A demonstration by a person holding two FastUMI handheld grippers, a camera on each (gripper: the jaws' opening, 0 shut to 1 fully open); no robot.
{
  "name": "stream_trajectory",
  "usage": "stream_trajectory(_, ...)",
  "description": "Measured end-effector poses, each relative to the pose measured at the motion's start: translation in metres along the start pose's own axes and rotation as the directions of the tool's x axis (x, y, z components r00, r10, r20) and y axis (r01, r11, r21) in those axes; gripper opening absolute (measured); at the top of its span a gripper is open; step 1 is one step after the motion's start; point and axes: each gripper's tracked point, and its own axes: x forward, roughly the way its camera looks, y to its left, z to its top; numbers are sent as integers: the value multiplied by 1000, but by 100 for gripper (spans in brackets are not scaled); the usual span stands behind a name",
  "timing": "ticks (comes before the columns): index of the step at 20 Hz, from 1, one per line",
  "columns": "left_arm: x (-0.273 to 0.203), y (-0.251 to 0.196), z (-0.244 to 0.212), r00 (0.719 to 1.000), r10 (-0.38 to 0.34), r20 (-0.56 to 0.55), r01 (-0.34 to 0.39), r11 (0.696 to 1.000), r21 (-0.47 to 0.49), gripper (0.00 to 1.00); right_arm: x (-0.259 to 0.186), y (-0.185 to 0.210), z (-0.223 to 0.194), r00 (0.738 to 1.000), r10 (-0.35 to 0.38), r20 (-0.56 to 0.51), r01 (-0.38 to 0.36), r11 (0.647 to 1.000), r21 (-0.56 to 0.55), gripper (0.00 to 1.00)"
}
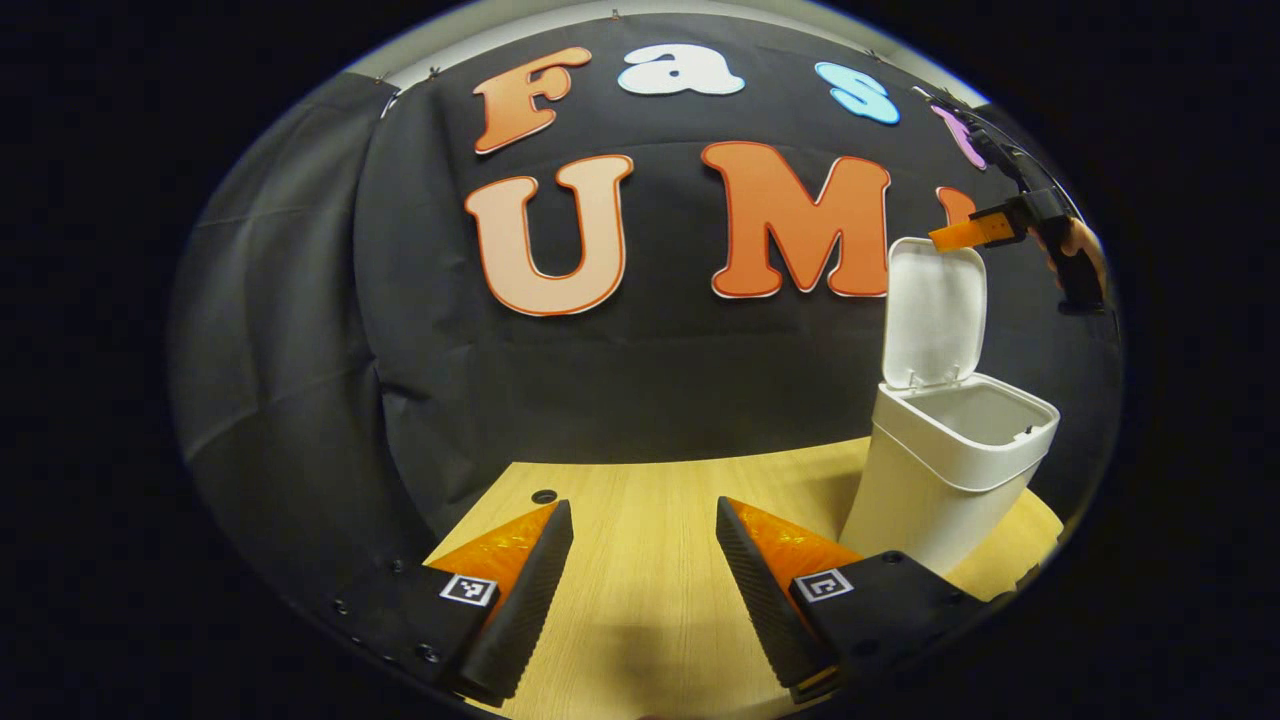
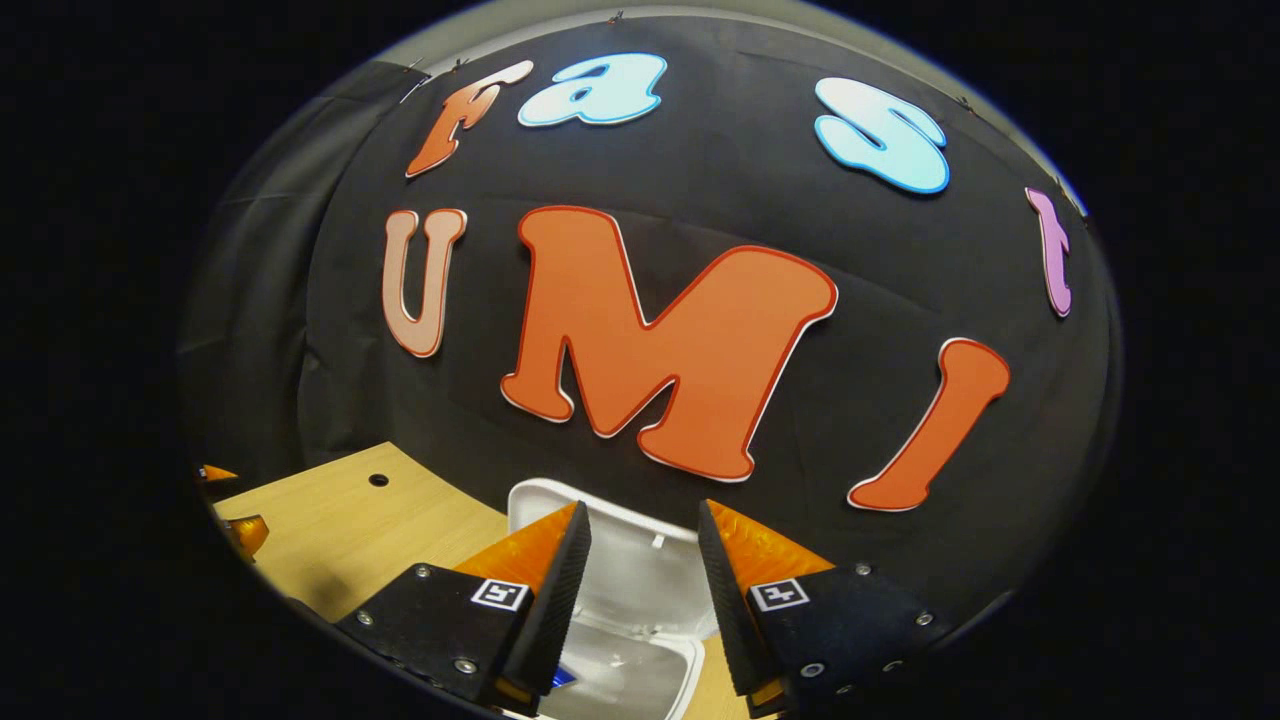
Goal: Press the lid of the desktop garbage bin to open it, pick up the crumpled paper on the desktop and throw it into the bin, then pick up the pop can on the desktop and drop it into the bin, and finally close the garbage bin lid.
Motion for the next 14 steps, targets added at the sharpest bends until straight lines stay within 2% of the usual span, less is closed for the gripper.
stream_trajectory(4, -6, 16, -9, 999, 44, -16, -45, 999, -26, 92, 7, -1, 20, 999, -1, 39, 1, 1000, 1, 66)
stream_trajectory(9, -15, 31, -5, 996, 90, 0, -90, 996, -22, 92, 11, 9, 7, 1000, 12, 2, -12, 1000, 8, 66)
stream_trajectory(13, -19, 31, -8, 996, 89, -5, -89, 996, -31, 89, -2, 12, 3, 1000, 11, 13, -12, 1000, 27, 66)
stream_trajectory(14, -18, 29, -10, 996, 84, -12, -84, 996, -38, 93, -8, 13, 2, 1000, 16, 19, -17, 999, 35, 66)
